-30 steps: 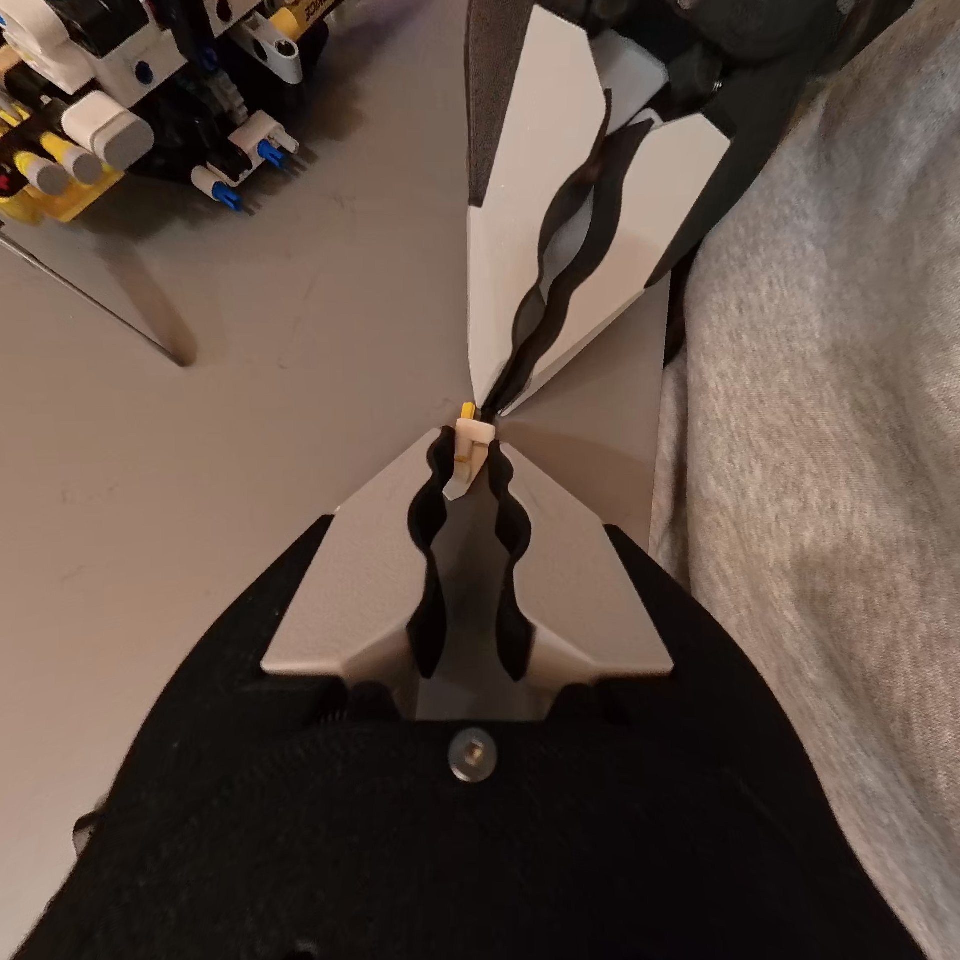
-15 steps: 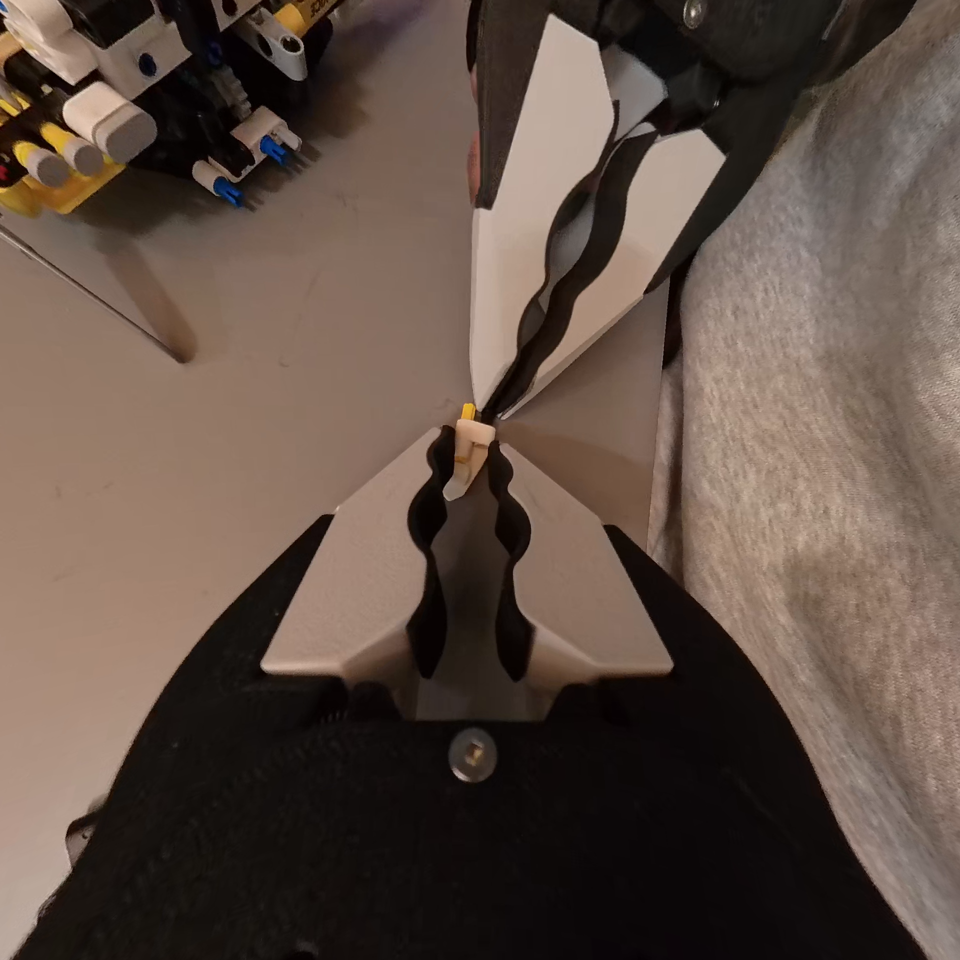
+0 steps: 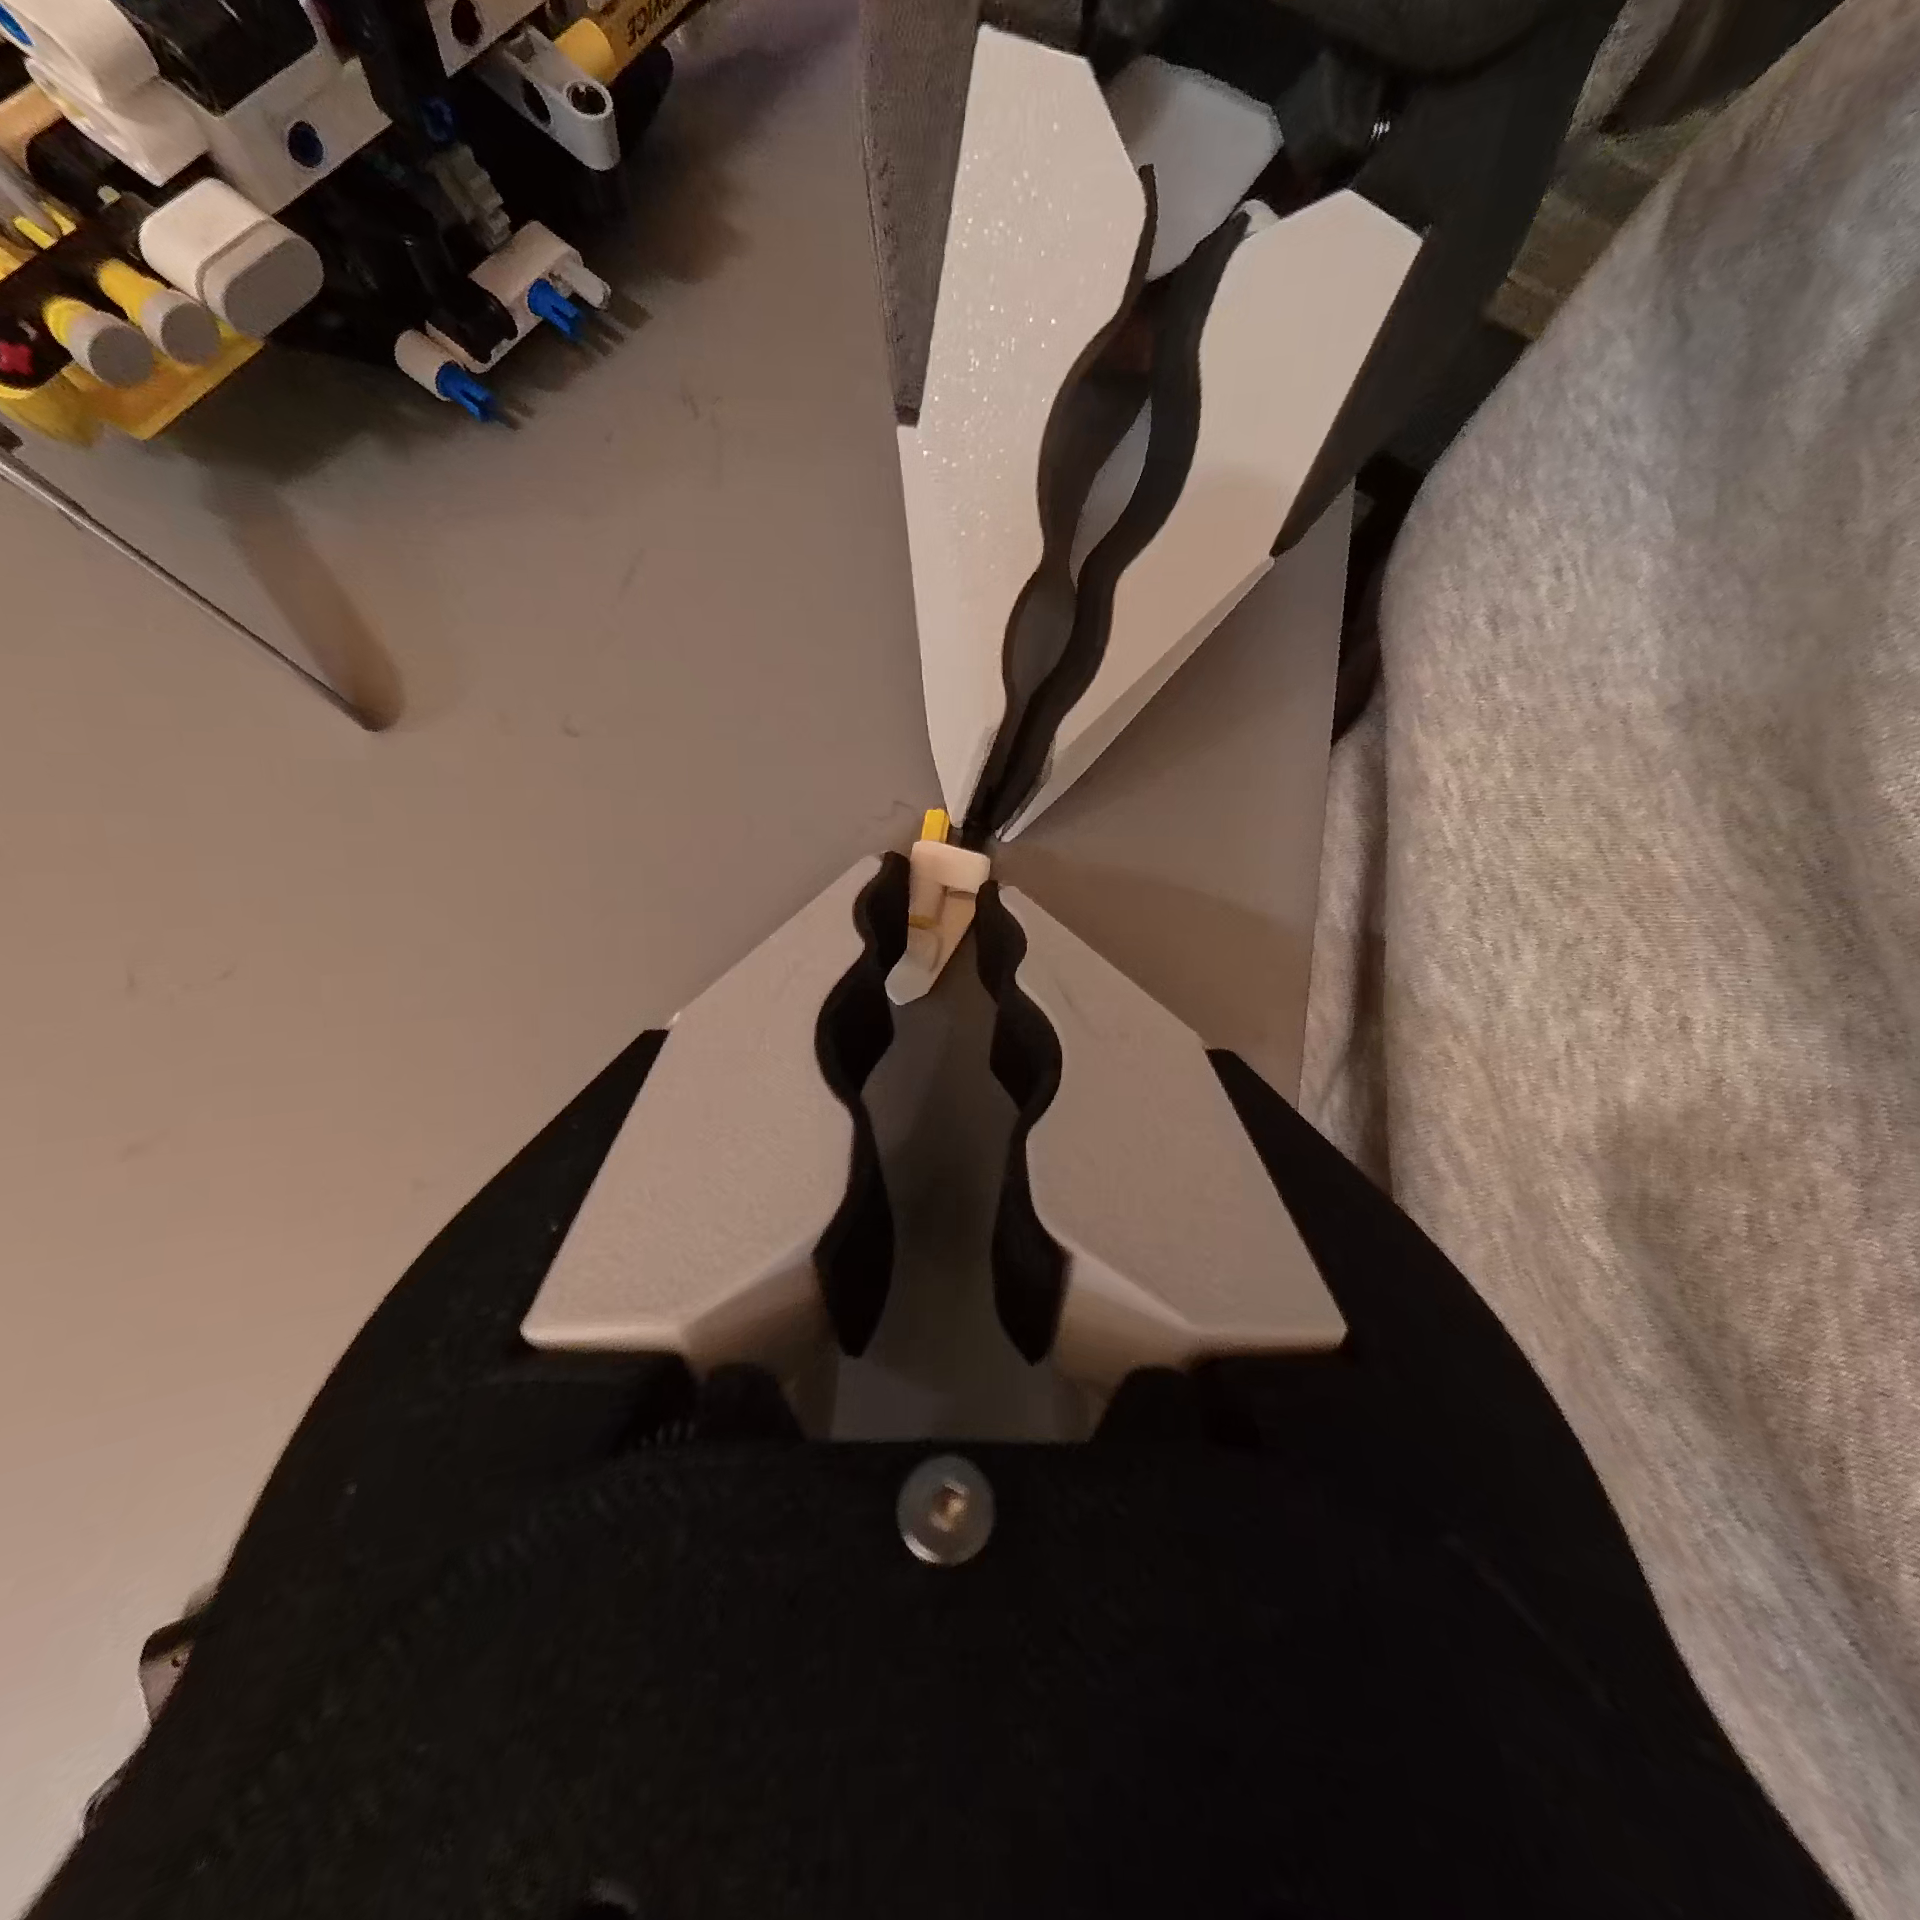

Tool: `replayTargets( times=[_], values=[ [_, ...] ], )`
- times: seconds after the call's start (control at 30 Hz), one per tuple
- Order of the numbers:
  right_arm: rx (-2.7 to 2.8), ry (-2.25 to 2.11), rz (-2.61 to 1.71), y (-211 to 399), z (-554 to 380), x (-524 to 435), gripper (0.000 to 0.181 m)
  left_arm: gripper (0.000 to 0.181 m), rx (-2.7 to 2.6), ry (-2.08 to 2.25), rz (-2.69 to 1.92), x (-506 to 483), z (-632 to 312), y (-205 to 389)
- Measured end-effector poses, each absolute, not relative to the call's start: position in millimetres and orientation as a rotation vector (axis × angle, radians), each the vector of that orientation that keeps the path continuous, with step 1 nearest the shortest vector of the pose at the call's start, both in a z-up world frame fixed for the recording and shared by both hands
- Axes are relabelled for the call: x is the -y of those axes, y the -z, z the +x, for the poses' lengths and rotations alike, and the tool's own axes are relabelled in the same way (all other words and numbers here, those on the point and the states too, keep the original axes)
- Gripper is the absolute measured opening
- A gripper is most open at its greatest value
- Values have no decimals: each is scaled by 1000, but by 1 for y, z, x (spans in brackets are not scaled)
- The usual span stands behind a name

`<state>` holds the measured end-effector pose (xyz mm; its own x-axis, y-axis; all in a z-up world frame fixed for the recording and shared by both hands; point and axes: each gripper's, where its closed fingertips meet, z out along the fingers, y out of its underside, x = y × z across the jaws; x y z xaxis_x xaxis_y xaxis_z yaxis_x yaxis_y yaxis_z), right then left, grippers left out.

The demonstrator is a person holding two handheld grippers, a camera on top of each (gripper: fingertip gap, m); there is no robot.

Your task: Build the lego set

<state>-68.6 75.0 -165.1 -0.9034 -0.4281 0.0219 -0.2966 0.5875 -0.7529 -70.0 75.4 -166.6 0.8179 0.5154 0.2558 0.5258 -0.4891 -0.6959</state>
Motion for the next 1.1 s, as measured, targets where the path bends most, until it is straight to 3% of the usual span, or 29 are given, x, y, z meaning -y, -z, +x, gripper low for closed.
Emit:
replayTargets(
  times=[0.43,0.67,1.07,1.1],
  values=[
    [-2725,1284,-997,165,-69,-74,0,11,755,50,-2173,-76,-70,167],
    [-2744,1311,-952,151,-67,-67,0,0,772,-4,-2146,-87,-74,163],
    [-2806,1330,-264,137,-124,-108,0,0,780,-24,-2159,-89,-78,163],
    [-2817,1342,-223,134,-127,-112,0,7,781,-27,-2168,-89,-78,163]
  ],
)
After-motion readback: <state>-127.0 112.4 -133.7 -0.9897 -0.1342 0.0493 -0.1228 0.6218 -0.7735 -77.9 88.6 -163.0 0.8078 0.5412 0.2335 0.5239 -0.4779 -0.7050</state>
